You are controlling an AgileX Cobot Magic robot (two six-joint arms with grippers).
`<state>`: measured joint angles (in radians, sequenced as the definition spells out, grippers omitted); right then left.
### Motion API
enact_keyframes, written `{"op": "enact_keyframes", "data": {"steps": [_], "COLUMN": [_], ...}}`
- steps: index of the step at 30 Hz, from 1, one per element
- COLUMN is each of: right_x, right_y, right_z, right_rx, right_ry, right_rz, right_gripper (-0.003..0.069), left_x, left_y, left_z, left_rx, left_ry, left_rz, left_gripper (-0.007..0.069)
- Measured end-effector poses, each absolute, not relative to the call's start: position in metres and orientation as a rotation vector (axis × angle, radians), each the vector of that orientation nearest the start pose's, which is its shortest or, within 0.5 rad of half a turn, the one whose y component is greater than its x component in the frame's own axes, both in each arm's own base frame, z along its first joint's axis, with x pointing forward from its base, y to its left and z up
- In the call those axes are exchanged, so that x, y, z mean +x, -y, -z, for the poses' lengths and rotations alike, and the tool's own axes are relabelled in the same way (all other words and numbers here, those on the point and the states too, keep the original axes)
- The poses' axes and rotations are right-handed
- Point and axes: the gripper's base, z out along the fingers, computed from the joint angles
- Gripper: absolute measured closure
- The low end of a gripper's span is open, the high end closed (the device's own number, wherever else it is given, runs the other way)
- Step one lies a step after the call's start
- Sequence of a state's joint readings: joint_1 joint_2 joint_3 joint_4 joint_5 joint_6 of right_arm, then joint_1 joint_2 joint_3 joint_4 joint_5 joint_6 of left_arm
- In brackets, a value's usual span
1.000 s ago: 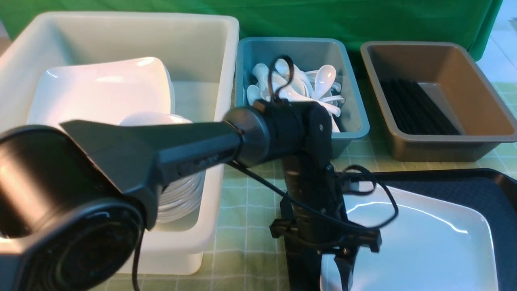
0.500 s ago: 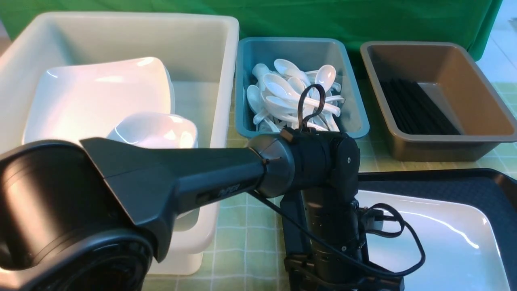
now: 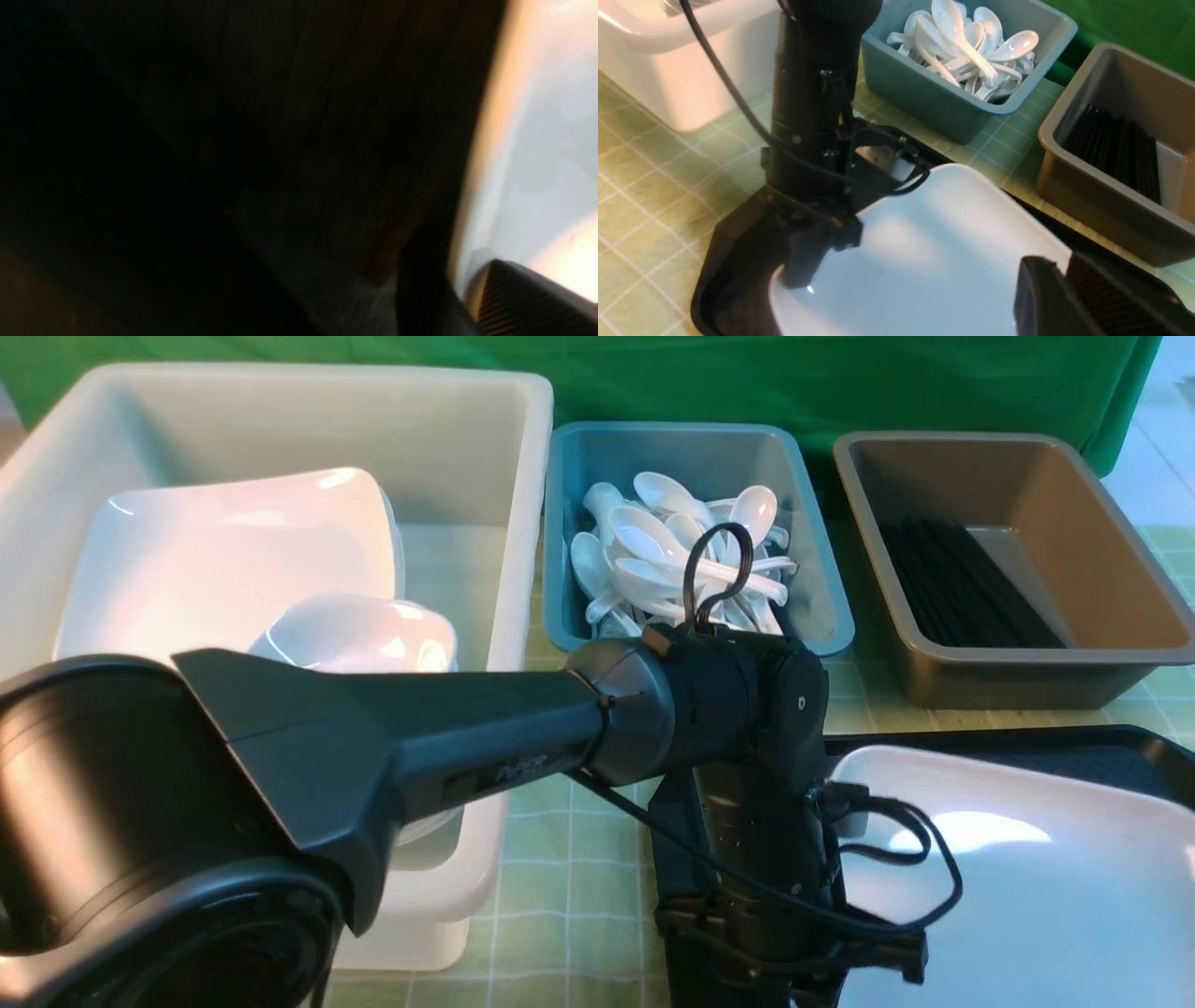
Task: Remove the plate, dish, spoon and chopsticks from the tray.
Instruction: Use the left arm to grab a plate from the dinner plate, then use the left arm to put the plate into the large storage box on the left
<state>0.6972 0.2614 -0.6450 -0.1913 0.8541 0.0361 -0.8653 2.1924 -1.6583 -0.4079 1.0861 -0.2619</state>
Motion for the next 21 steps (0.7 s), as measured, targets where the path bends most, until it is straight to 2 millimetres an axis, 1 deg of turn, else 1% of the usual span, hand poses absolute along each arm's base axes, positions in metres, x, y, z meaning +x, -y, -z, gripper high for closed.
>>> {"op": "enact_keyframes", "data": {"steps": [5,7,11,14,19,21], "right_x": [0.035,0.035,0.035,0.035,0.035,0.035], "right_y": [-0.012,-0.012,-0.012,-0.012,-0.012,-0.012], "right_z": [-0.334,-0.334,-0.334,-0.334,-0.334,-0.334], "right_rx": [-0.659,-0.659,-0.651,-0.64,-0.639,-0.639], "right_ry": [-1.835,-1.835,-1.839,-1.843,-1.843,-1.843], "right_rz": [-0.263,-0.263,-0.268,-0.277,-0.277,-0.277], "right_gripper": [0.0586,0.0586,0.0586,0.0585,0.058,0.0578], "left_x": [0.261,0.262,0.262,0.26,0.26,0.26], "left_y": [0.356,0.356,0.355,0.351,0.349,0.348], "left_z": [-0.159,-0.167,-0.19,-0.216,-0.237,-0.241], "left_rx": [0.657,0.656,0.663,0.671,0.654,0.653], "left_ry": [-3.159,-3.123,-3.04,-2.955,-2.881,-2.868], "left_rz": [0.571,0.587,0.616,0.654,0.704,0.707], "left_gripper": [0.0543,0.0552,0.0579,0.0598,0.0606,0.0607]}}
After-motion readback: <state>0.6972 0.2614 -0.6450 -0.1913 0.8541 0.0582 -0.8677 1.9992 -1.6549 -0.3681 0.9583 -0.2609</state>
